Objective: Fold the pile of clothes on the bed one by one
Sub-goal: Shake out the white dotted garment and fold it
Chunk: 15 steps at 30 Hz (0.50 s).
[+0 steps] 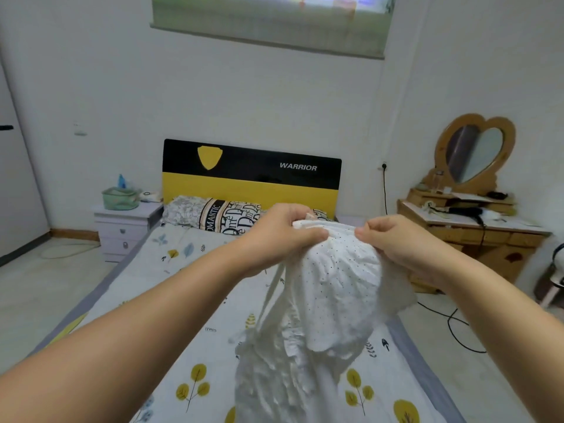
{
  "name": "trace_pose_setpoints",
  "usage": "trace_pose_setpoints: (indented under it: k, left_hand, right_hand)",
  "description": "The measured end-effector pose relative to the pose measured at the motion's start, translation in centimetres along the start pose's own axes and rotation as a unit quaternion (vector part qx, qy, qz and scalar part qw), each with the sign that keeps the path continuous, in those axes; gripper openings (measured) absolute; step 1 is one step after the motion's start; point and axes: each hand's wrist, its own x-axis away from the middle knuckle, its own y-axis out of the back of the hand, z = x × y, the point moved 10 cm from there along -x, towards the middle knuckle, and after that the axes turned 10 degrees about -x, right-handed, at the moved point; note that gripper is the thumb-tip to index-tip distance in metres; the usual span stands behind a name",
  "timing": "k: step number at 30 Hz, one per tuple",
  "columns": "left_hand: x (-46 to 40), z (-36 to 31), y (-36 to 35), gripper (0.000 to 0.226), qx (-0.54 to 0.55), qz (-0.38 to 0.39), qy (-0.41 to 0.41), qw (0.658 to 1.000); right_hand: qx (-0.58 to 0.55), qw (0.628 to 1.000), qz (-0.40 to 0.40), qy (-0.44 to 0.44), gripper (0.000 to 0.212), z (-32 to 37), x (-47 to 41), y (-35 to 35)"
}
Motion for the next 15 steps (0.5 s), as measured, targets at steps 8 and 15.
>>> trace_pose_setpoints:
  k: [8, 15]
  left_hand:
    - [0.2, -0.1, 1.2, 0.016, 0.064, -0.054, -0.008, 0.996]
    - [2.9, 7.4, -3.6, 0.033, -0.078, 0.183, 0.038, 0.979]
  right_hand:
    - [-0.05, 0.987, 0.073, 0.136, 0.018, 5.0, 0.9, -3.7]
    - [-0.228, 0.958, -0.029, 0.17, 0.01, 8.6, 1.9, 1.2]
